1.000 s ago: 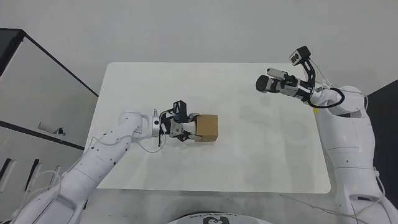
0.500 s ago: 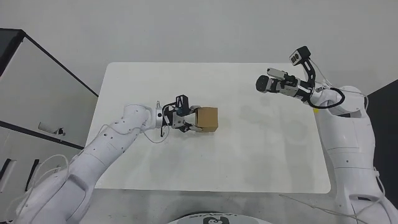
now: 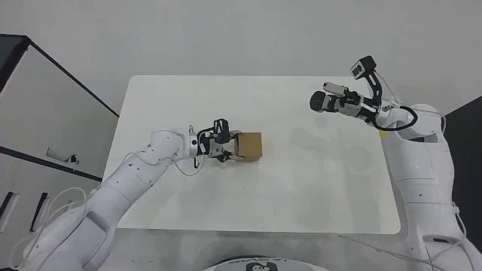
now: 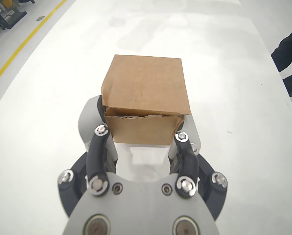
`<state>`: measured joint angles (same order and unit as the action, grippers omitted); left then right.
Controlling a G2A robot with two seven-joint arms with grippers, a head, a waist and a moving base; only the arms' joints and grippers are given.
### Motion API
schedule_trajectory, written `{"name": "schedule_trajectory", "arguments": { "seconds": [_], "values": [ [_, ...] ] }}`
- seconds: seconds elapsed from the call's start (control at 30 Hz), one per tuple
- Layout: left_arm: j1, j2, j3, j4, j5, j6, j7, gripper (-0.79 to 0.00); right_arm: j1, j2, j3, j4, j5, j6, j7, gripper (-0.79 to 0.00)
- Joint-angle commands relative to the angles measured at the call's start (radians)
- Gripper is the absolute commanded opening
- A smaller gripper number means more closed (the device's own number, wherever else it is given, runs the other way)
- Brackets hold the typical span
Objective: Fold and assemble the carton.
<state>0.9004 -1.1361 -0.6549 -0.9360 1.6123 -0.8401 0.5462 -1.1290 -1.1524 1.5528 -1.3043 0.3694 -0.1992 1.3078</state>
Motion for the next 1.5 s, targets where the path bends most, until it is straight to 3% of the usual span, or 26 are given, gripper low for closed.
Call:
{"name": "schedule_trajectory", "arguments": {
  "seconds": [0.0, 0.5, 0.6, 0.63, 0.67, 0.9, 1.13, 1.3, 1.47],
  "values": [
    [-0.008, -0.007, 0.010, 0.019, 0.000, -0.008, 0.029, -0.785, 0.000, 0.000, 0.000, 0.000, 0.000, 0.000, 0.000, 0.000],
    [-0.059, -0.056, 0.077, 0.164, 0.024, -0.028, 0.180, -0.785, 0.000, 0.000, 0.000, 0.000, 0.000, 0.000, 0.000, 0.000],
    [-0.068, -0.065, 0.090, 0.192, 0.031, -0.032, 0.194, -0.434, 0.000, 0.000, 0.000, 0.000, 0.000, 0.000, 0.000, 0.000],
    [-0.071, -0.068, 0.092, 0.200, 0.031, -0.032, 0.200, -0.135, 0.000, 0.000, 0.000, 0.000, 0.000, 0.000, 0.000, 0.000],
    [-0.074, -0.071, 0.095, 0.209, 0.031, -0.033, 0.205, 0.000, 0.000, 0.000, 0.000, 0.000, 0.000, 0.000, 0.000, 0.000],
    [-0.088, -0.080, 0.104, 0.251, 0.045, -0.024, 0.259, 0.000, 0.000, 0.000, 0.000, 0.000, 0.000, 0.000, 0.000, 0.000],
    [-0.093, -0.070, 0.088, 0.261, 0.048, -0.008, 0.324, 0.000, 0.000, 0.000, 0.000, 0.000, 0.000, 0.000, 0.000, 0.000],
    [-0.094, -0.045, 0.059, 0.249, 0.062, 0.004, 0.360, 0.000, 0.000, 0.000, 0.000, 0.000, 0.000, 0.000, 0.000, 0.000],
    [-0.084, 0.002, 0.009, 0.201, 0.090, -0.003, 0.416, 0.000, 0.000, 0.000, 0.000, 0.000, 0.000, 0.000, 0.000, 0.000]
  ]
}}
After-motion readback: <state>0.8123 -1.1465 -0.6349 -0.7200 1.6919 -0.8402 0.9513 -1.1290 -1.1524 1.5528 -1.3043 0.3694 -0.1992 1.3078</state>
